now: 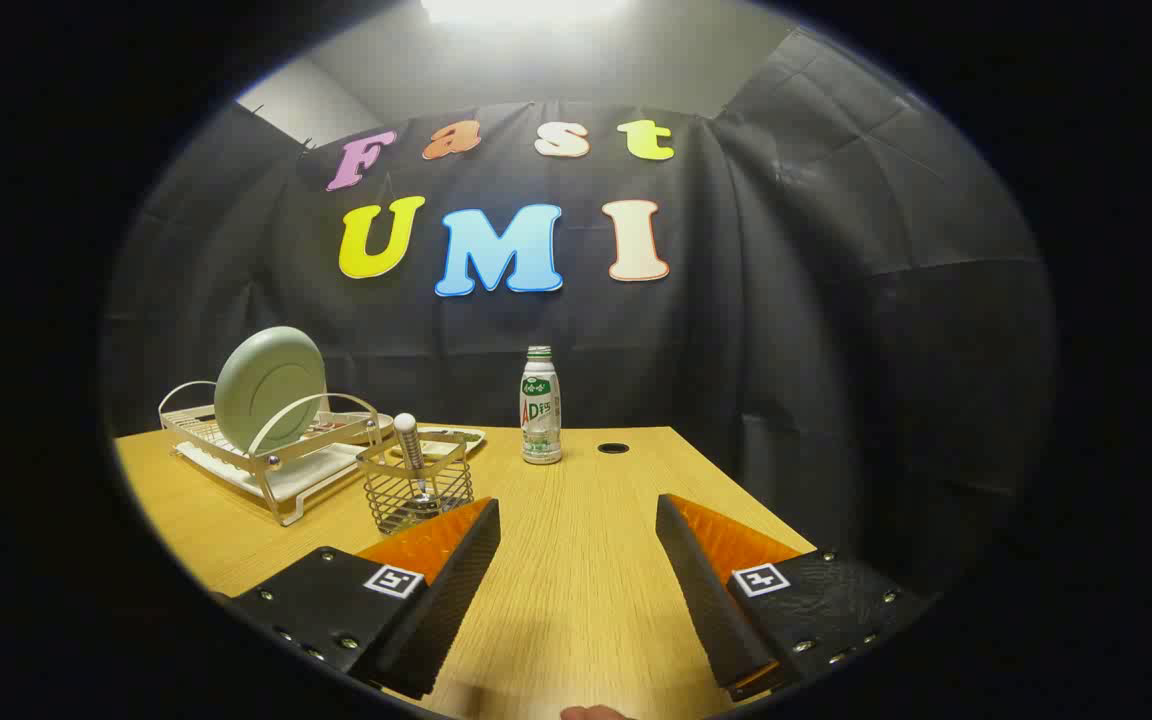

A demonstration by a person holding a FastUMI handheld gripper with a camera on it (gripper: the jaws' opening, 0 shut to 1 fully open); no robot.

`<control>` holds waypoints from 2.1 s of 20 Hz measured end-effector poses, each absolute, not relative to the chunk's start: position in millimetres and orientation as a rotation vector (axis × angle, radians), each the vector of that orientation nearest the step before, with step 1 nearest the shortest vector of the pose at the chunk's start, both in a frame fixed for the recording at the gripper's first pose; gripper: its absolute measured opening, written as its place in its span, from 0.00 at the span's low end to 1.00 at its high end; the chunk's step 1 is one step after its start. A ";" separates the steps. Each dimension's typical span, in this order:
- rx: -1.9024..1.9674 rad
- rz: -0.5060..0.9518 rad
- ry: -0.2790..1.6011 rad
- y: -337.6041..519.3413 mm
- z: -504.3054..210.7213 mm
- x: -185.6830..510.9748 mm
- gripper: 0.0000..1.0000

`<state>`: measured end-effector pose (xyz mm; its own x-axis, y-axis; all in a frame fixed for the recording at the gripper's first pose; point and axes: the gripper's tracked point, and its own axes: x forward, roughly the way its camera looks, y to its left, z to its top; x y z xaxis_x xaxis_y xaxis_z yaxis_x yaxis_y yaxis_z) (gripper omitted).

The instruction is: Take the plate from the dish rack, then take the spoon from the basket and place it into the plate.

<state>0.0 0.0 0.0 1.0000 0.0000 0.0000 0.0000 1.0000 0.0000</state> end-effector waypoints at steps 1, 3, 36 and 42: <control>0.000 0.002 0.009 0.7 -1.6 2.5 0.97; 0.003 0.000 0.003 -1.1 -0.1 6.1 0.96; 0.020 -0.035 -0.125 170.0 303.6 48.0 0.96; 0.057 -0.013 -0.028 202.1 293.7 65.6 0.96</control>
